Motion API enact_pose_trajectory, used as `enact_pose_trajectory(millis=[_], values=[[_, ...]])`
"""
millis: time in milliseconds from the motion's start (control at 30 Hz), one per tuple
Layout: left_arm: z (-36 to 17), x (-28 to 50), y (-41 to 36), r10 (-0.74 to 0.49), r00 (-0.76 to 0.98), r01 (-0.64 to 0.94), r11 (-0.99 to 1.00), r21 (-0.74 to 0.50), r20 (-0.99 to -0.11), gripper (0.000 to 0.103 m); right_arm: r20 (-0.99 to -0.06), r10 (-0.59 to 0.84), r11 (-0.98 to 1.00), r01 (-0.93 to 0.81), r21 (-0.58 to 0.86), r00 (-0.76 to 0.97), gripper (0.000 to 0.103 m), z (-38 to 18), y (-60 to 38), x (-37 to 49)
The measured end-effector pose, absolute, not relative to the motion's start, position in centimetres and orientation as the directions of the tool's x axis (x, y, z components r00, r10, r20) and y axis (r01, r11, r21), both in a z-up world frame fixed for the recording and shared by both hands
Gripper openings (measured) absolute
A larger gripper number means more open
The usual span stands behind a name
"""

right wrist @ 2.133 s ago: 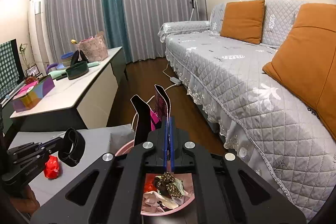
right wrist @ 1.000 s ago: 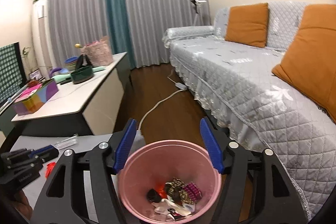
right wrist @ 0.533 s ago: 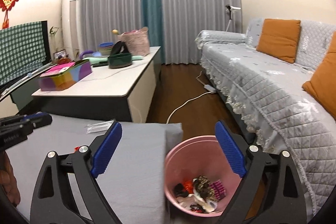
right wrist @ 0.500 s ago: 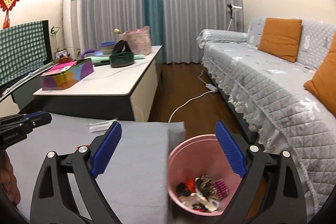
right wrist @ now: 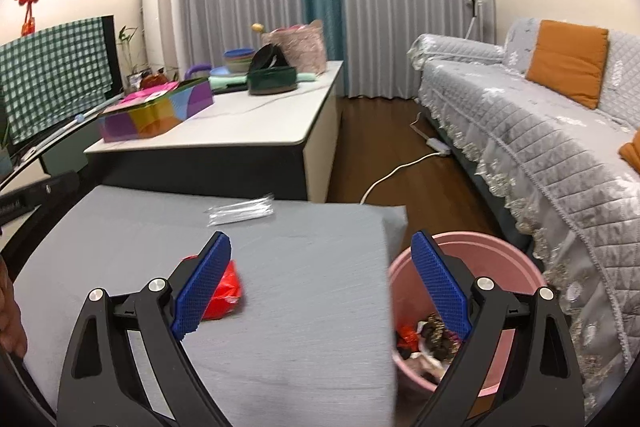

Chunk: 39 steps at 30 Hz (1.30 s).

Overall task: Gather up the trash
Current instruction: 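Move the open right tool down to the red plastic bag, then close the right tool on the red plastic bag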

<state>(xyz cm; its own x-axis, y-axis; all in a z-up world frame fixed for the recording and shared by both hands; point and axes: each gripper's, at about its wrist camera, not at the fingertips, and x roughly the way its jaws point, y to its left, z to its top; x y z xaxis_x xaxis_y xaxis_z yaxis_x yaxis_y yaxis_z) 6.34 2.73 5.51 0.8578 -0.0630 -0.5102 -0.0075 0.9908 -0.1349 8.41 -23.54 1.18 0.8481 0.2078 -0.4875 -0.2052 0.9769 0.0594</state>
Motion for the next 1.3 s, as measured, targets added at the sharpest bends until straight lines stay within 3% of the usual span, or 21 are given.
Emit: enact_pose_trajectory(millis=[500, 567, 733, 833, 867, 1133, 1233, 1300], values=[[5.2, 5.3, 8.7, 0.018, 0.864, -0.102, 0.985, -0.141, -0.503, 0.016, -0.649, 0.332, 0.926, -0.368, 0.085, 0.685, 0.098, -4.9, -13.8, 12.5], [5.0, 5.3, 9.2, 0.024, 0.862, -0.109, 0.984, -0.139, -0.506, 0.024, -0.683, 0.320, 0.921, -0.385, 0.062, 0.657, 0.098, -5.9, -12.6, 13.1], [4.0, 6.0, 9.2, 0.025, 0.853, -0.107, 0.986, -0.127, -0.522, 0.025, -0.741, 0.306, 0.919, -0.388, 0.066, 0.598, 0.097, -7.6, -11.8, 14.4], [3.3, 6.8, 8.8, 0.012, 0.847, -0.096, 0.987, -0.132, -0.531, 0.025, -0.750, 0.309, 0.918, -0.389, 0.074, 0.585, 0.083, -7.7, -12.2, 14.7], [3.1, 7.0, 8.5, 0.007, 0.846, -0.092, 0.987, -0.133, -0.533, 0.025, -0.751, 0.318, 0.916, -0.391, 0.086, 0.579, 0.071, -7.6, -12.4, 14.7], [0.7, 9.9, 5.7, -0.046, 0.828, -0.043, 0.988, -0.146, -0.559, 0.025, -0.726, 0.323, 0.932, -0.338, 0.133, 0.607, 0.043, -6.5, -15.6, 15.3], [0.3, 10.7, 5.1, -0.053, 0.822, -0.042, 0.987, -0.153, -0.567, 0.025, -0.705, 0.352, 0.929, -0.323, 0.181, 0.616, 0.049, -6.2, -16.8, 15.7], [0.1, 11.0, 5.0, -0.055, 0.819, -0.045, 0.986, -0.159, -0.571, 0.025, -0.700, 0.364, 0.924, -0.330, 0.191, 0.614, 0.086, -6.2, -17.0, 15.8]])
